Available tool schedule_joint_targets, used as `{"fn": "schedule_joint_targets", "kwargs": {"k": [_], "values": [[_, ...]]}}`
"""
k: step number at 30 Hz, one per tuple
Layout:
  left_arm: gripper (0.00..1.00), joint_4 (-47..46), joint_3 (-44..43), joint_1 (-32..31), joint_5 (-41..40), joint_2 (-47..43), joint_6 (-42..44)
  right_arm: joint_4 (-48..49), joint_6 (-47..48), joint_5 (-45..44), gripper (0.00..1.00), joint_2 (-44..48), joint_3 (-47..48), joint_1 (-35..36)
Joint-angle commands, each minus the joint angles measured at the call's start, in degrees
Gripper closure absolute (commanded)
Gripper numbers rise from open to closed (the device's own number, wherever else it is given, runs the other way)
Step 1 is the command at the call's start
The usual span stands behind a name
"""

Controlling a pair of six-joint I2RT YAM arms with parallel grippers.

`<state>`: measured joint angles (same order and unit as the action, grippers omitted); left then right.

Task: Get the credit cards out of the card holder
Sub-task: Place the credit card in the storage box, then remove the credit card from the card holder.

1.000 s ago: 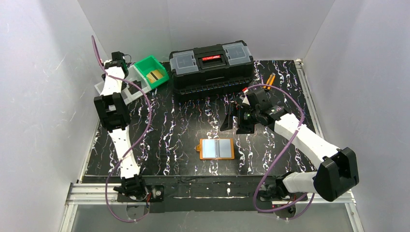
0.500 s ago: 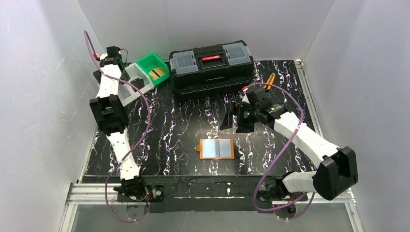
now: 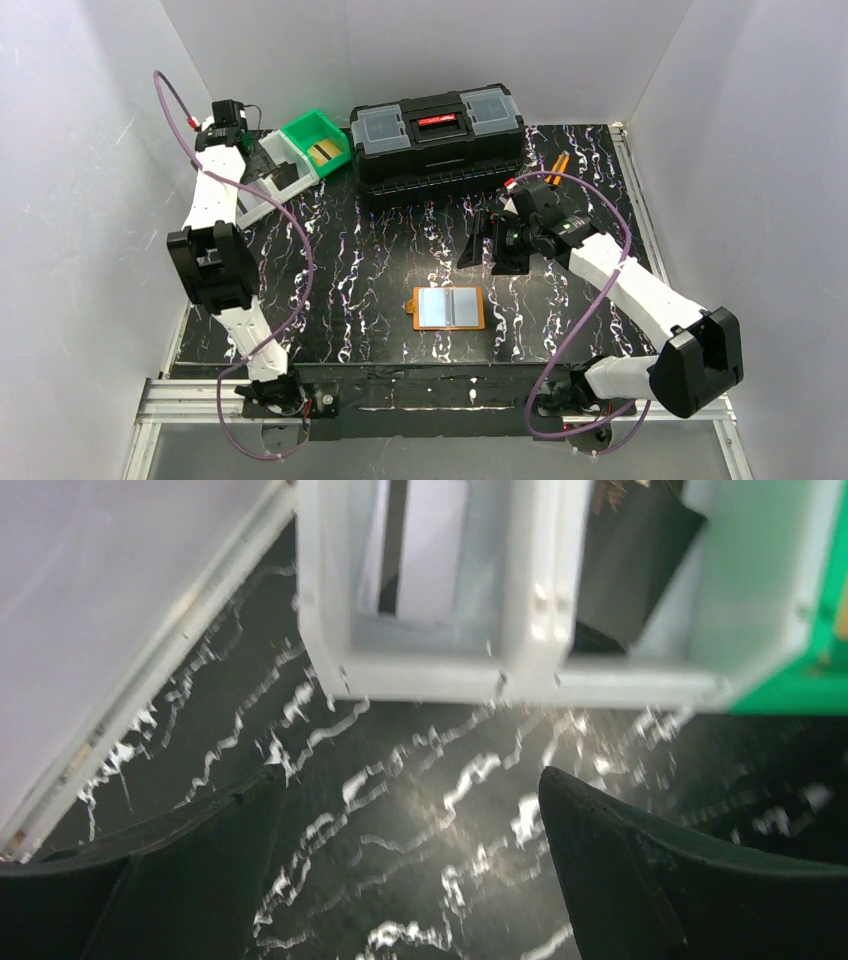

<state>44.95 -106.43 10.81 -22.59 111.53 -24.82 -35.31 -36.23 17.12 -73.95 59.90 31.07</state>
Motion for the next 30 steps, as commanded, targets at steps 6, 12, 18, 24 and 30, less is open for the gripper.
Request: {"fn": "schedule_joint_targets", "kwargs": {"k": [6,12,18,24,30], "values": [[0.02,-0.5,21.2,-12.7,14.0,-21.7,-1.4,-2.7,-3.1,-12.4,0.02,8.3,-1.8,-0.4],[0.02,-0.8,33.8,-22.8,18.7,-31.8,-2.2,-3.4,-4.4,-16.8,0.02,12.4,-4.1,-0.5],[0.02,-2.0,41.7,-37.2,20.9,-36.4,-5.8,-3.8,-7.1,-19.5,0.02,13.7,-5.8,-0.7],[0.02,-5.7,44.5,-50.7,20.8,-35.2,-10.3,-3.5,-11.6,-19.2,0.02,14.1,-7.6,-0.7],[0.02,-9.0,42.5,-61.3,20.2,-29.2,-12.9,-4.8,-15.4,-20.9,0.02,16.1,-9.9,-0.8]]}}
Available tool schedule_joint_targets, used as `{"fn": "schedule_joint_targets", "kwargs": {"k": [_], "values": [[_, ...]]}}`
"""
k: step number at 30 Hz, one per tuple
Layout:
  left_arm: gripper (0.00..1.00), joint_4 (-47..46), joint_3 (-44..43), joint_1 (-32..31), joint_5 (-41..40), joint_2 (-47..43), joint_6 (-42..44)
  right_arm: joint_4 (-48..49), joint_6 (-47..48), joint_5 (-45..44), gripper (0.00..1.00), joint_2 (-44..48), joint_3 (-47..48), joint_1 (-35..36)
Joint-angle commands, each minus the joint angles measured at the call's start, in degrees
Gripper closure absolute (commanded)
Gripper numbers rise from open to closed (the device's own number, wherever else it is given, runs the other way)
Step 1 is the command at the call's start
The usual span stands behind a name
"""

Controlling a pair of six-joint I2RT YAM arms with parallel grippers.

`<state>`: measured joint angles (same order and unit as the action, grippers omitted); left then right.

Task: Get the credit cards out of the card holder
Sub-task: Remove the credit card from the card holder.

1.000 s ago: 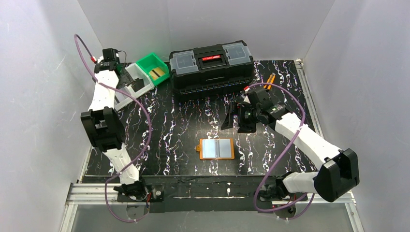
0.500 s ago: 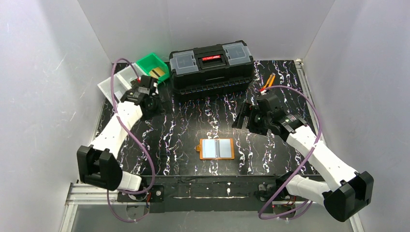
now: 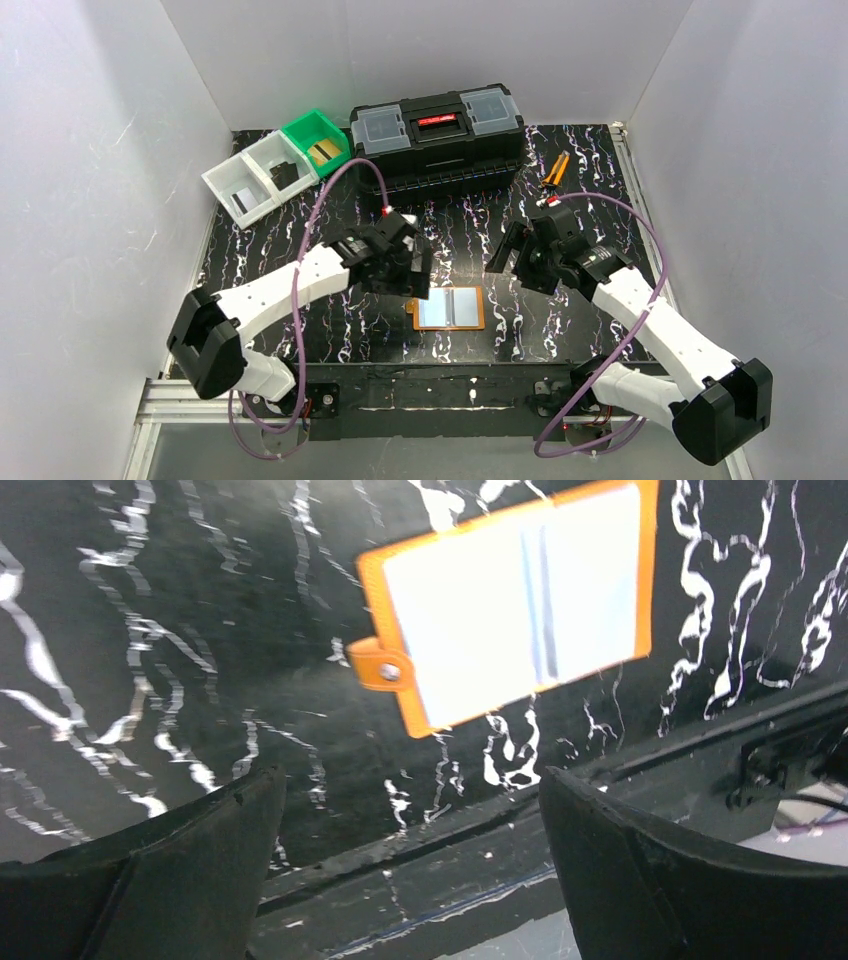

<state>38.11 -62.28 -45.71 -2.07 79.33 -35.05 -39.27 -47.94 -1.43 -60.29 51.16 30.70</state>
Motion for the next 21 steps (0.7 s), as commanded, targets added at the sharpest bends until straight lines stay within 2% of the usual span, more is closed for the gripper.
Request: {"fn": "schedule_joint_targets", "kwargs": {"k": [1,7,15,21], "values": [[0.02,-2.6,-2.2,-6.1,-0.5,4.5,-3.0,-1.3,-4.1,-3.1,0.02,3.2,-1.5,-0.5],[0.08,-3.6,-5.9,-10.2,-0.9,10.5,-2.9,-3.2,-4.9,-4.7,0.02,5.7,-3.0,-1.1],[0.28,-4.2,-9.8,-12.1,0.0,18.1,-2.5,-2.4,-3.3,-3.7,0.02,5.8,-4.5,-1.3],[0.38,-5.1,-13.0,-13.8,0.7,22.5,-1.2,-1.7,-2.9,-3.1,0.02,4.8,-5.7,-1.7]]}}
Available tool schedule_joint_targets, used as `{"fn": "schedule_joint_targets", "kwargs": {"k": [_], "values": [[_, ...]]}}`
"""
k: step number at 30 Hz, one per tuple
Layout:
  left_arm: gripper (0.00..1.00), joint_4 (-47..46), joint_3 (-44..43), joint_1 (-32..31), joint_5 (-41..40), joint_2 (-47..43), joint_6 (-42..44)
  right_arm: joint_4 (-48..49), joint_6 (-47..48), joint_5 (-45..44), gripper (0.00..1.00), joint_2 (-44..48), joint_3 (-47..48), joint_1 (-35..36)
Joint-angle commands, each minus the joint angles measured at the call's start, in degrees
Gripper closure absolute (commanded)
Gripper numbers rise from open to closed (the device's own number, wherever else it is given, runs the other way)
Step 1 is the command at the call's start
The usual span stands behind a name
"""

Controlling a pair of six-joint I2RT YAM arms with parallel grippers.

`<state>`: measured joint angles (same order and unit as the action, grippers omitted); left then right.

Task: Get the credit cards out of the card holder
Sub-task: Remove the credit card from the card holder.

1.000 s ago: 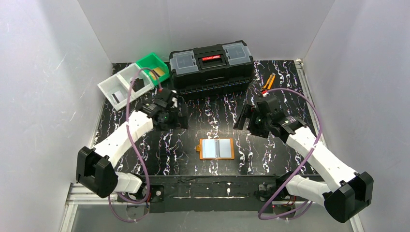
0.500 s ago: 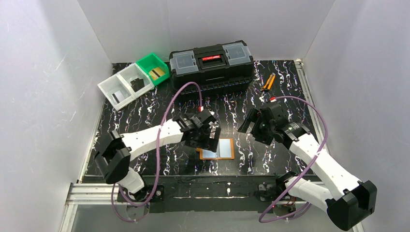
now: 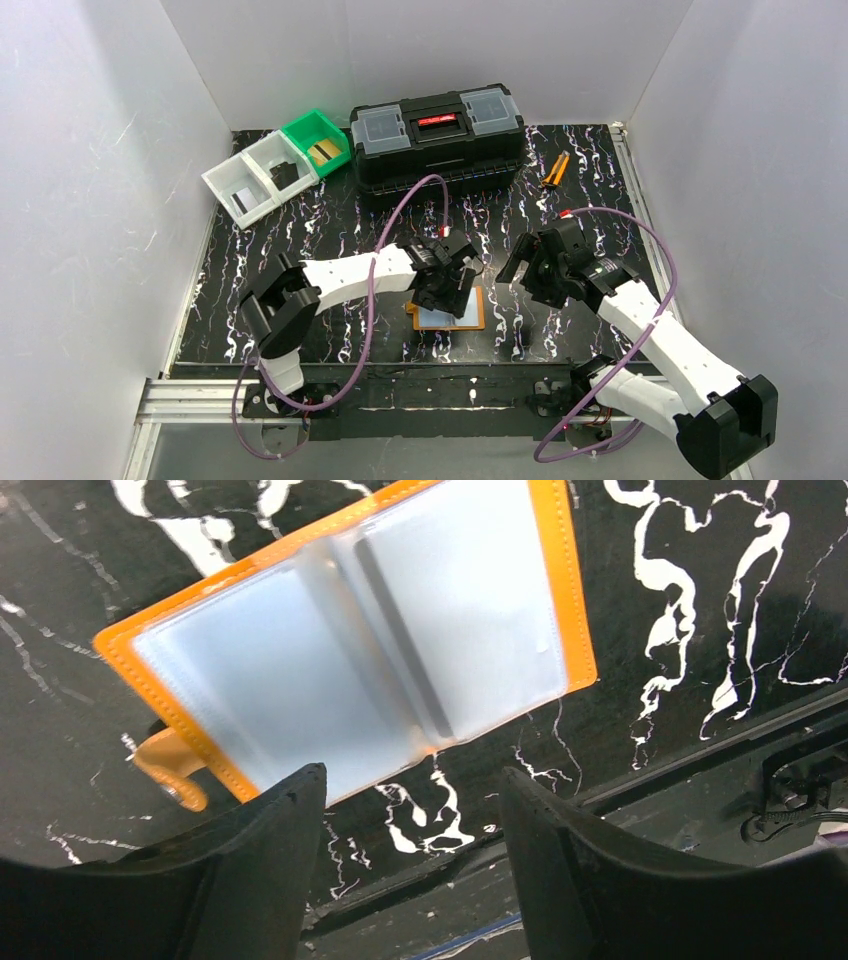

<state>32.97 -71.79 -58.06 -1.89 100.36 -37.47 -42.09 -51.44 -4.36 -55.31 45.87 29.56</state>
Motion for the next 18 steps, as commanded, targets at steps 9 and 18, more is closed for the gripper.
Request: {"fn": "schedule_joint_targets", "kwargs": {"k": [9,18], "values": [[0.46,2.8,-11.4,-4.0,-2.6,9.9,4.4,0.6,-0.4,-1.5,0.02,4.6,-3.4,-4.0],[0.48,5.5,-15.2,-5.4,-6.6,15.3,5.8,1.7,-0.2,1.6,0.02,6.0,-5.8,-6.6]]}}
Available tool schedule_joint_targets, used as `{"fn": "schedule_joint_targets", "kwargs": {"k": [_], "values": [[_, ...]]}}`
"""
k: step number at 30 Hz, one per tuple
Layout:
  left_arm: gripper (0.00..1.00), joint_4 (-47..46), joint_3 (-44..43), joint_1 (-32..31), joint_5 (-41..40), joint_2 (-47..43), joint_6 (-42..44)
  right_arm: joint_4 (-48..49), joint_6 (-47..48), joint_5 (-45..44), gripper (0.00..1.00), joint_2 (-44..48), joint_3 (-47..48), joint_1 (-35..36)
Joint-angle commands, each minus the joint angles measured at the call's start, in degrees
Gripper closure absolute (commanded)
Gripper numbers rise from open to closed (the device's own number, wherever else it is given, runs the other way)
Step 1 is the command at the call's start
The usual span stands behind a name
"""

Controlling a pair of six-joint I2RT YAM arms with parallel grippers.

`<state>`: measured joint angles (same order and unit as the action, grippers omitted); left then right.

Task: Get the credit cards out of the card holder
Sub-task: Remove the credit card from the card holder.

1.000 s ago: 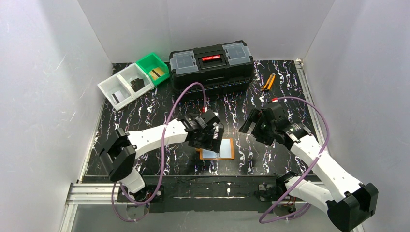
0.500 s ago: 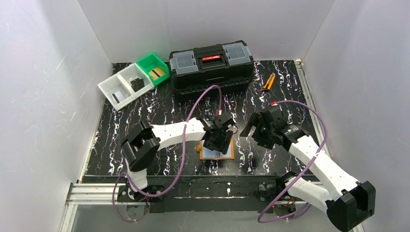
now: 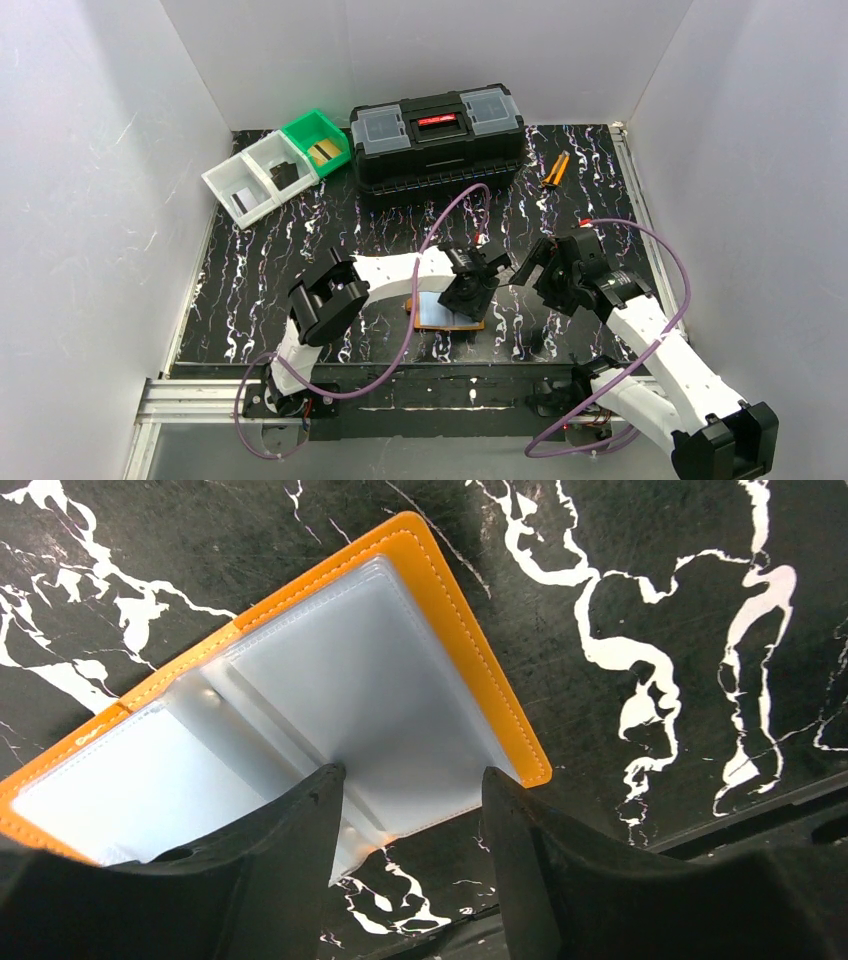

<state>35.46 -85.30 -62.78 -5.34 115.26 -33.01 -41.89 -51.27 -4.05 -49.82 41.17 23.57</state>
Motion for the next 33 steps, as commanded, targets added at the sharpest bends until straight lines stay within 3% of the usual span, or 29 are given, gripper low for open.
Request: {"fn": "schedule_joint_targets", "kwargs": {"k": [1,10,22,25,33], "values": [[0.48,3.0,-1.7,-0.9,-3.4,0.7,1.5,1.8,-0.6,1.7,0.01,0.5,-1.4,-0.6],[0.59,4.3,-0.2,-1.6,-5.3,4.8,1.4,3.4,-1.4,4.5,0.02,-0.4,-3.5,-0.7],[0.91,3.3,0.9,-0.3,-2.0,4.5,0.8,9.2,-2.8,10.8,0.03,-2.9,-7.4,-0.7],[1.00,1.9,2.4,1.0,0.7,2.4,0.6,11.8,-2.5,13.7,0.07,-4.4,-8.4,-0.6],[1.00,-6.0,9.6,5.4,13.0,-3.5,-2.5,17.6,-2.3,19.8,0.28,-9.4,-8.7,0.0]]}}
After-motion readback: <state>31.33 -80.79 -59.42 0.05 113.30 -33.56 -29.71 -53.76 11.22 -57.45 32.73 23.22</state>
